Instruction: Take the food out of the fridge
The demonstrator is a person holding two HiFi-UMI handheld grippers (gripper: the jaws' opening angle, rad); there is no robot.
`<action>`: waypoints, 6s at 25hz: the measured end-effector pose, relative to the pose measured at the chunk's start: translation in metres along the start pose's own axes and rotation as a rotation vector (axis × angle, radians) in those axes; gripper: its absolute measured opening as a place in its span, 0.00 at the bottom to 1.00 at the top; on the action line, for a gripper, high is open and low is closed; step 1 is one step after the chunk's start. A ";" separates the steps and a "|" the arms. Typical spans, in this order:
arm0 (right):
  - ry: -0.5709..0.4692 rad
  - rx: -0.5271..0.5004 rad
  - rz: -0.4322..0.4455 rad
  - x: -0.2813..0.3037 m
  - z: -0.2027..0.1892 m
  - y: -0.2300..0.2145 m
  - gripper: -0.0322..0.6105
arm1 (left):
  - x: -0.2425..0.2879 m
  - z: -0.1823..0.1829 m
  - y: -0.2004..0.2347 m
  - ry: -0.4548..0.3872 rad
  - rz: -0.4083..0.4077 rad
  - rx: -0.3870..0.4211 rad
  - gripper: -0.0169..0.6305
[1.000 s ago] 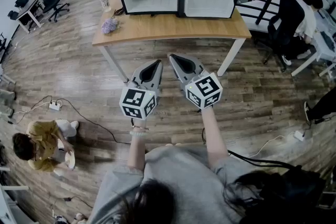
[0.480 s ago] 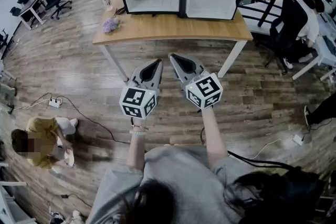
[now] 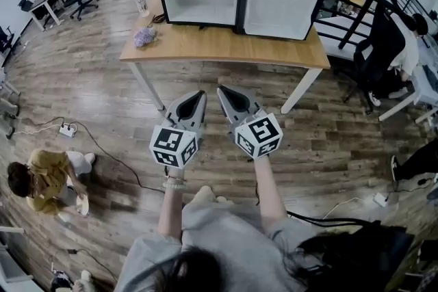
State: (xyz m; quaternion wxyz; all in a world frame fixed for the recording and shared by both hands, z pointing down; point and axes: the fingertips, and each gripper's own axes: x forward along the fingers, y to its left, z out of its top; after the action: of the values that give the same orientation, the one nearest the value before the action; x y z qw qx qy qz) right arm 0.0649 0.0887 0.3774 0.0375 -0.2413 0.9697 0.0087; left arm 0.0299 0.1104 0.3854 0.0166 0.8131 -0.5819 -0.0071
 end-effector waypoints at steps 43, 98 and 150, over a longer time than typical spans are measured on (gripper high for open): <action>0.041 0.002 -0.109 0.202 -0.023 -0.102 0.06 | 0.137 0.003 0.183 0.004 -0.142 -0.022 0.04; 0.022 0.465 -0.253 0.392 -0.065 -0.338 0.21 | 0.377 -0.004 0.334 0.076 -0.147 -0.047 0.04; -0.199 1.447 -0.339 0.438 -0.109 -0.395 0.11 | 0.410 -0.014 0.369 0.111 -0.137 -0.033 0.04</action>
State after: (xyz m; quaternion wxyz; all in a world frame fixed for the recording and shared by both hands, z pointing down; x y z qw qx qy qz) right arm -0.1435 -0.4690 0.4528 0.2752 -0.3004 0.6749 -0.6152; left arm -0.1864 -0.3962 0.4160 0.0617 0.8497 -0.5230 0.0269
